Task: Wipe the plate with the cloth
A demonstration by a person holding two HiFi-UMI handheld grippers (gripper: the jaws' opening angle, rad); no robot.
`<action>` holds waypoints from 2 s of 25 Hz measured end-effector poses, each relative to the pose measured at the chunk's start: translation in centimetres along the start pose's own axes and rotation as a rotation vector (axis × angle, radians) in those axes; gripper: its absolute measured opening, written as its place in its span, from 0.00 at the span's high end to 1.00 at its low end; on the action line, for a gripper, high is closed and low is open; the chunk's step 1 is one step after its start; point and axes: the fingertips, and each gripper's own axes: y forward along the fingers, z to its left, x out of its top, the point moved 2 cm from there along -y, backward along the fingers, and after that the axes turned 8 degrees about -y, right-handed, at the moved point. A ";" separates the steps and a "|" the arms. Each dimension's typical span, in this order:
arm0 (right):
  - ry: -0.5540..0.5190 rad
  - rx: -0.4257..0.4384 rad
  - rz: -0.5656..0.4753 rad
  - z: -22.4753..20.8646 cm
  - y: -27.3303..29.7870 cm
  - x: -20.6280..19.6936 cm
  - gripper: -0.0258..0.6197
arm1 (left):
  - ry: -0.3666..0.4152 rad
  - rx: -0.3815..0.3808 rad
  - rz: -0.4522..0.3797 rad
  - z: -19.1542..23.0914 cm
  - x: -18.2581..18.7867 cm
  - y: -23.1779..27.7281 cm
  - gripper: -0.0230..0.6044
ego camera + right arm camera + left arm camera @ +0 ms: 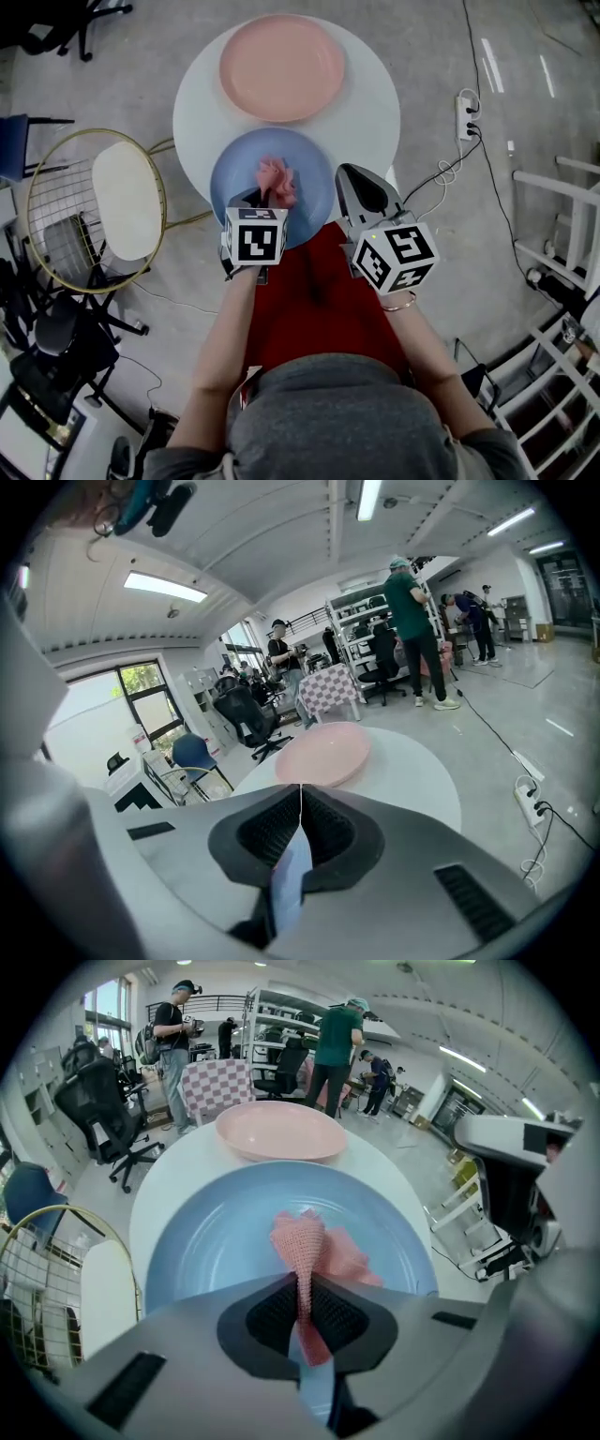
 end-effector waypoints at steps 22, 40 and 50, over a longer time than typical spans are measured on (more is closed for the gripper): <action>-0.135 0.208 0.011 7.0 4.0 2.7 0.91 | -0.204 0.222 -0.128 8.5 -3.2 -7.3 0.92; 0.021 -0.121 -0.135 -1.6 -5.8 1.5 0.91 | 0.067 -0.061 -0.202 -3.6 1.7 -6.8 0.92; 0.075 -0.162 -0.099 -3.5 -7.7 -1.4 0.91 | 0.141 -0.145 -0.063 -9.2 -1.5 -3.4 0.92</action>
